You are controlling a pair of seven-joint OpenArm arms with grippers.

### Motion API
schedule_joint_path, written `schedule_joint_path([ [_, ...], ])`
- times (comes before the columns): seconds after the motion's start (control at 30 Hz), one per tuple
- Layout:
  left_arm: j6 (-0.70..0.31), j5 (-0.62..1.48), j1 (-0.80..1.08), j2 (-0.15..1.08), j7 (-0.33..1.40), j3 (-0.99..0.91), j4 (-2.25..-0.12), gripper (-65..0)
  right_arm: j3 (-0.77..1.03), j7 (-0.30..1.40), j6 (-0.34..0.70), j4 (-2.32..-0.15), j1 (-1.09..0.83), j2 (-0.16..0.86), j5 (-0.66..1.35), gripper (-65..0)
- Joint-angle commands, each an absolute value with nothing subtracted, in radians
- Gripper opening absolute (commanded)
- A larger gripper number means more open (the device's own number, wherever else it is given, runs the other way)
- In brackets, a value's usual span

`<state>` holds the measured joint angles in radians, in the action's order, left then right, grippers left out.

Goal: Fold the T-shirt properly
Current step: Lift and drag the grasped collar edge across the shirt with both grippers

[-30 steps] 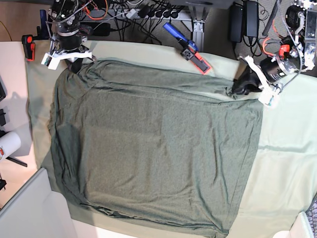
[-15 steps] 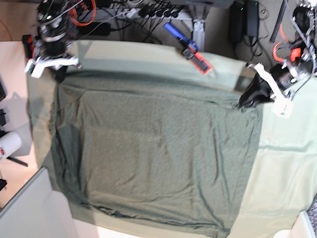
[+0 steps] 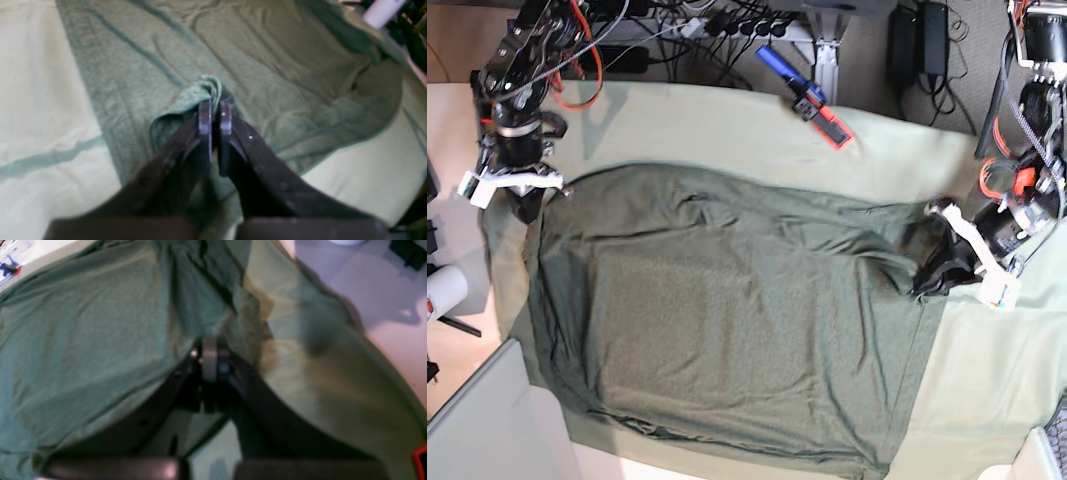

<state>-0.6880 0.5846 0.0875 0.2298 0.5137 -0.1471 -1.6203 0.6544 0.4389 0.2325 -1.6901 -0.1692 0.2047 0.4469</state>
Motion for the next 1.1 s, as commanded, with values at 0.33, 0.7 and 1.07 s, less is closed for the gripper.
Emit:
schedule_joint_path([
  [0.33,-0.698,0.586,-0.084,0.235,0.474,-0.15,-1.438,-65.0,0.614,0.413,0.277,-1.529,0.022,0.219,0.426,-65.0],
  [0.7,-0.698,0.579,-0.075,0.235,0.479,-0.15,-1.438,-65.0,0.611,0.576,0.348,-1.592,0.019,0.219,0.482,-30.1],
  [1.07,-0.698,0.587,-0.074,0.231,0.513,-0.15,-1.438,-65.0,0.588,0.731,0.379,-1.651,0.001,0.192,0.579,-25.3],
])
